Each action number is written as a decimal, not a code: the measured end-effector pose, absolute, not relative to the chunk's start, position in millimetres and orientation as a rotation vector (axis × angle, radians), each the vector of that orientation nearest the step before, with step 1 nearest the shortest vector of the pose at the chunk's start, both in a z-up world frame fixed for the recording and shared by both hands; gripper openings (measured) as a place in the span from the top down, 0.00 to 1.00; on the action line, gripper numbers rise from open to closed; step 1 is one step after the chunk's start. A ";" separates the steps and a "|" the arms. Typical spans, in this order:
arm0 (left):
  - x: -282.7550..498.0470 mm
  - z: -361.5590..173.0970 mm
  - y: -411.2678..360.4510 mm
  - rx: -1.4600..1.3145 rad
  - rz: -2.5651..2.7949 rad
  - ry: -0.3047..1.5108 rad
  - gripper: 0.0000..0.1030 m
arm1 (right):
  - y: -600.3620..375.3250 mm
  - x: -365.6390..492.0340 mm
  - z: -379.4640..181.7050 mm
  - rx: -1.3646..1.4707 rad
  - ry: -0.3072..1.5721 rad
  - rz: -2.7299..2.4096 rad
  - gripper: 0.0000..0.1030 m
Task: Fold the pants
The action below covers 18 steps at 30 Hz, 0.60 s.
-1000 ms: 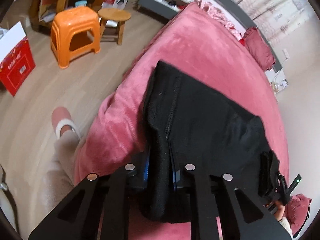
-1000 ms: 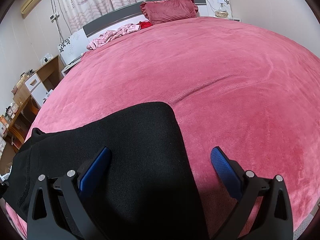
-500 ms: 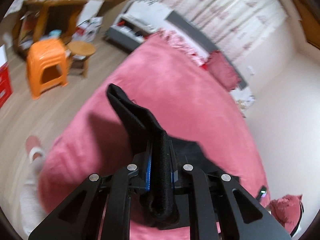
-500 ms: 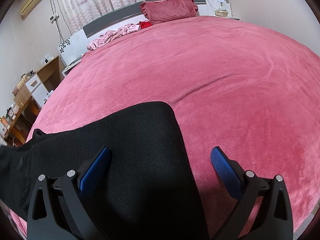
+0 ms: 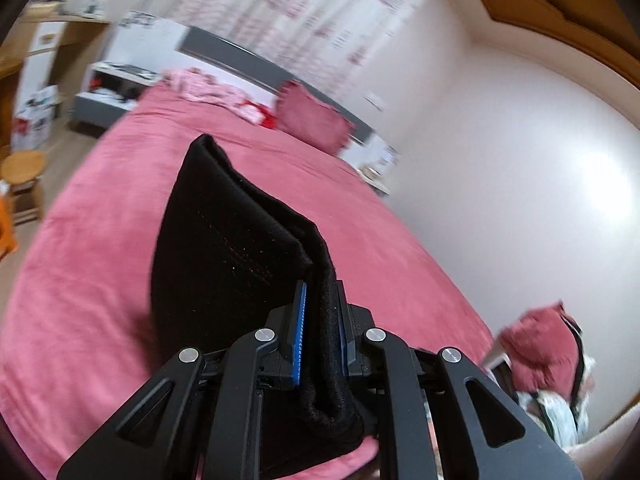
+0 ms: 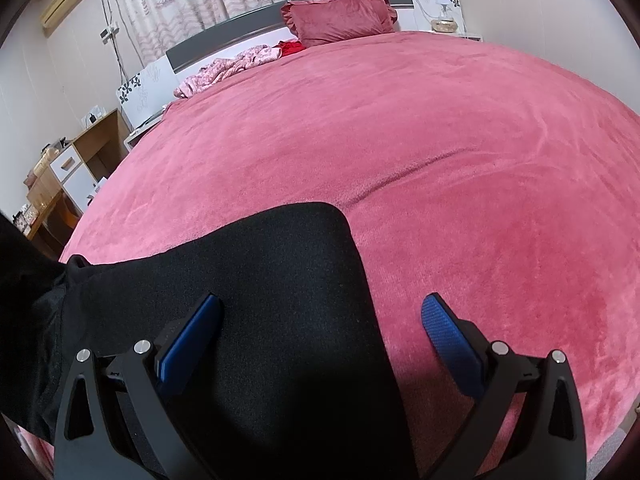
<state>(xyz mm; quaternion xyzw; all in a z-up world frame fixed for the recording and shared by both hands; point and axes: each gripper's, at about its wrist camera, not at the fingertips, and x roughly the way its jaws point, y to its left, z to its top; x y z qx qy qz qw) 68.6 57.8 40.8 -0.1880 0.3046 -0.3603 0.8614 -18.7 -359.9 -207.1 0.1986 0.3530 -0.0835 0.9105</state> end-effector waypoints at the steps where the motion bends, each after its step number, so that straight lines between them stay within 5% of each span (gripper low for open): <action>1: 67.9 39.9 45.8 -0.386 -0.782 0.646 0.89 | -359.1 -18.3 -207.0 0.412 0.728 -0.171 0.02; 11: 67.2 16.5 -84.1 -0.268 -1.051 0.727 1.00 | -359.8 -20.7 -199.5 0.412 0.758 -0.178 0.02; 18: 81.7 -65.6 -159.6 -0.173 -1.071 0.954 1.00 | -374.7 -40.3 -175.4 0.350 0.714 -0.229 0.02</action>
